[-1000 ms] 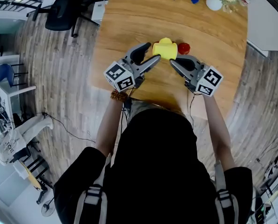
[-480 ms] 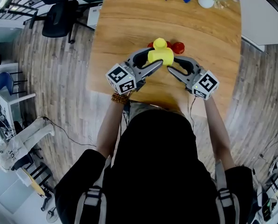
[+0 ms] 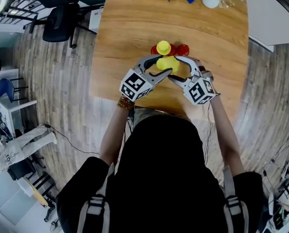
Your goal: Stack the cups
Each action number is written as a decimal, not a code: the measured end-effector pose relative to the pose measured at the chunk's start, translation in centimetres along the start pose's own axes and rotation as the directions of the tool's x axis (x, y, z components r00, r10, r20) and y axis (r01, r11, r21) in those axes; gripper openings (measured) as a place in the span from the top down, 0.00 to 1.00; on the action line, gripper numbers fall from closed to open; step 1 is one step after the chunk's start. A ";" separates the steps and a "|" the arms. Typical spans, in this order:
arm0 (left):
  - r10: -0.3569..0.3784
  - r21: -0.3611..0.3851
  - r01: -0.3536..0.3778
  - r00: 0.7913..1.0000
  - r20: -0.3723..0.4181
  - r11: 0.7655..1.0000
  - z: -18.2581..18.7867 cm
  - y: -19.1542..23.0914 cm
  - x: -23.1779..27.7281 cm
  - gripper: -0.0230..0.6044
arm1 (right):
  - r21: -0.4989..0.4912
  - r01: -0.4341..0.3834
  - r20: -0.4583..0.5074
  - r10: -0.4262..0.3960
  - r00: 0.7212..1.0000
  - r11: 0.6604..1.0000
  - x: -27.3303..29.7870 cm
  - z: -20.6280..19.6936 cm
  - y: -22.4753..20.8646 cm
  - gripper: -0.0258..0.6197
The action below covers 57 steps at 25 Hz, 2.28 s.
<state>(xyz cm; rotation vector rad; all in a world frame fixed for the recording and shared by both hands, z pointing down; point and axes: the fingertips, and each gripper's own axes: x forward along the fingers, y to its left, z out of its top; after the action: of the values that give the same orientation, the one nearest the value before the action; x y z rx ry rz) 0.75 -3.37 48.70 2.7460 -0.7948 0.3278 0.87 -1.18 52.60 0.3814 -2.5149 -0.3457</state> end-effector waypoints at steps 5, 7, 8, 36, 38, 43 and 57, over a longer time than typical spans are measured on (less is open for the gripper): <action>-0.020 0.019 0.021 0.999 -0.033 1.000 -0.2 -0.5 0.4 0.53 | -0.073 0.018 -0.046 -0.022 0.999 0.997 0.8 -0.2 0.6 0.45; -0.020 0.018 0.021 0.999 -0.032 1.000 -0.2 -0.5 0.5 0.53 | -0.085 0.035 -0.057 -0.040 0.998 0.996 0.9 -0.2 0.5 0.49; -0.018 0.022 0.019 0.999 -0.034 1.000 -0.3 -0.5 0.6 0.53 | -0.089 0.044 -0.065 -0.050 0.997 0.995 1.0 -0.4 0.5 0.50; 0.118 -0.132 -0.110 0.992 0.050 0.985 -1.2 3.5 -2.4 0.53 | 0.343 0.283 -0.045 -0.285 0.957 0.896 2.7 -7.8 -6.5 0.49; 0.127 -0.134 -0.121 0.991 0.040 0.984 -1.6 3.6 -2.5 0.53 | 0.368 0.304 -0.058 -0.305 0.951 0.878 3.4 -9.0 -7.0 0.49; 0.128 -0.137 -0.123 0.991 0.027 0.983 -2.0 3.5 -2.6 0.53 | 0.370 0.327 -0.084 -0.319 0.944 0.869 4.9 -10.3 -7.6 0.49; 0.129 -0.144 -0.127 0.992 0.010 0.981 -2.7 4.0 -2.5 0.53 | 0.331 0.341 -0.129 -0.316 0.940 0.880 6.9 -12.7 -8.3 0.50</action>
<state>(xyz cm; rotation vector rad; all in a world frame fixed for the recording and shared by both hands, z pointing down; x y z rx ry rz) -3.88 -4.58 51.30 2.5748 -0.9638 0.2590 4.19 -13.22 63.55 0.9529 -2.4333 -0.0051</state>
